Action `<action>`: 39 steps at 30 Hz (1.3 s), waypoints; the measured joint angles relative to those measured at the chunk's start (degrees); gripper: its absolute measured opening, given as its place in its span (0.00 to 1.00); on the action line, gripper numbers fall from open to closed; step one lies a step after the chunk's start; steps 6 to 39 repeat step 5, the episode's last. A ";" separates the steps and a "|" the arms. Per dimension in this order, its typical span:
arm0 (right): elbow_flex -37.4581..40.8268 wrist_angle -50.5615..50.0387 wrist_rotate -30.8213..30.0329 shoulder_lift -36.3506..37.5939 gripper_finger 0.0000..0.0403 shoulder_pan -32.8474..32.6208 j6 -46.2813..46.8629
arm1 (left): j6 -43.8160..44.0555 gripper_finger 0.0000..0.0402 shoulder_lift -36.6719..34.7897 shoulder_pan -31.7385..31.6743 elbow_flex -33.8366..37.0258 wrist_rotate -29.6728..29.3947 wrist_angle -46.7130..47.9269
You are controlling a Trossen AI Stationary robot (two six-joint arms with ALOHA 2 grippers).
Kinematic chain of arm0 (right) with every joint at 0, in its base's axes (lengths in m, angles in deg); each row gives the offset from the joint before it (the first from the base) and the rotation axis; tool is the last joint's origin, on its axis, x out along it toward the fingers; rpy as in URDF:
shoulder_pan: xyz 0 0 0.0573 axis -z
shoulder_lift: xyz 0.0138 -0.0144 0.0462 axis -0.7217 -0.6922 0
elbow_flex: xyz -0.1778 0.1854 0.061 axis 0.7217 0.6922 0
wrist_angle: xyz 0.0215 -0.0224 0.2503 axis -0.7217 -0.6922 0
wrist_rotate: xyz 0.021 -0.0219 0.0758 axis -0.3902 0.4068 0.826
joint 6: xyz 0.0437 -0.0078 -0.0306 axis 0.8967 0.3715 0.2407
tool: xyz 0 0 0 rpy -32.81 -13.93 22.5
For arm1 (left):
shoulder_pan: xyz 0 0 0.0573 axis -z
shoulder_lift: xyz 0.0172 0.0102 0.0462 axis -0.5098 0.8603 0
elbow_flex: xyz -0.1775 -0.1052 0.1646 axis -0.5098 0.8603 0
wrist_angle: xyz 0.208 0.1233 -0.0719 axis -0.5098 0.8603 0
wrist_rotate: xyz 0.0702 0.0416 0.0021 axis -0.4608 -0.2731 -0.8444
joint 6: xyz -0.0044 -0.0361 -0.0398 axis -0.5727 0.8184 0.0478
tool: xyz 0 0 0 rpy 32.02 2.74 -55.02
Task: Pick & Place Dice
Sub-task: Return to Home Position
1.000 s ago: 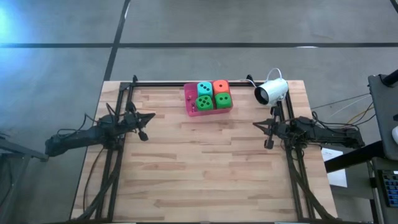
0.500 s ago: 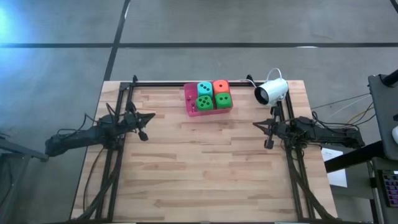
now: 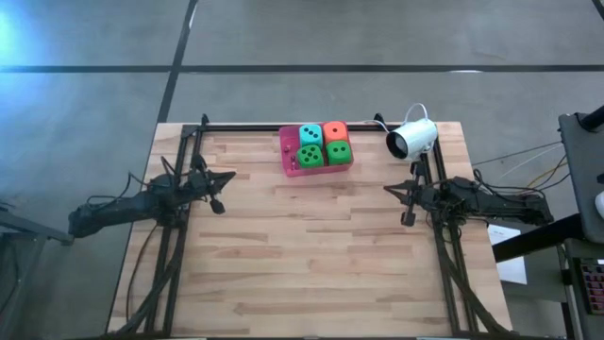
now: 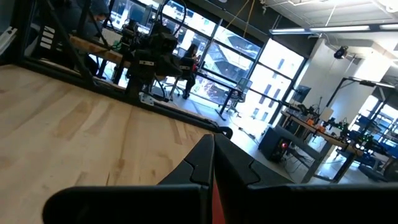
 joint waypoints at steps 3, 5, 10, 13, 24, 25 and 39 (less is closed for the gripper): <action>0.00 0.00 0.02 0.00 0.02 0.02 0.07 | 0.01 0.01 0.00 0.00 0.00 0.00 0.00; 0.00 0.00 0.02 0.00 0.02 0.00 -0.06 | 0.02 0.01 0.00 0.00 0.00 0.00 0.00; 0.00 0.00 0.02 0.00 0.02 0.00 -0.06 | 0.02 0.01 0.00 0.00 0.00 0.00 0.00; 0.00 0.00 0.02 0.00 0.02 0.00 -0.06 | 0.02 0.01 0.00 0.00 0.00 0.00 0.00; 0.00 0.00 0.02 0.00 0.02 0.00 -0.06 | 0.02 0.01 0.00 0.00 0.00 0.00 0.00; 0.00 0.00 0.02 0.00 0.02 0.00 -0.06 | 0.02 0.01 0.00 0.00 0.00 0.00 0.00; 0.00 0.00 0.02 0.00 0.02 0.00 -0.06 | 0.02 0.01 0.00 0.00 0.00 0.00 0.00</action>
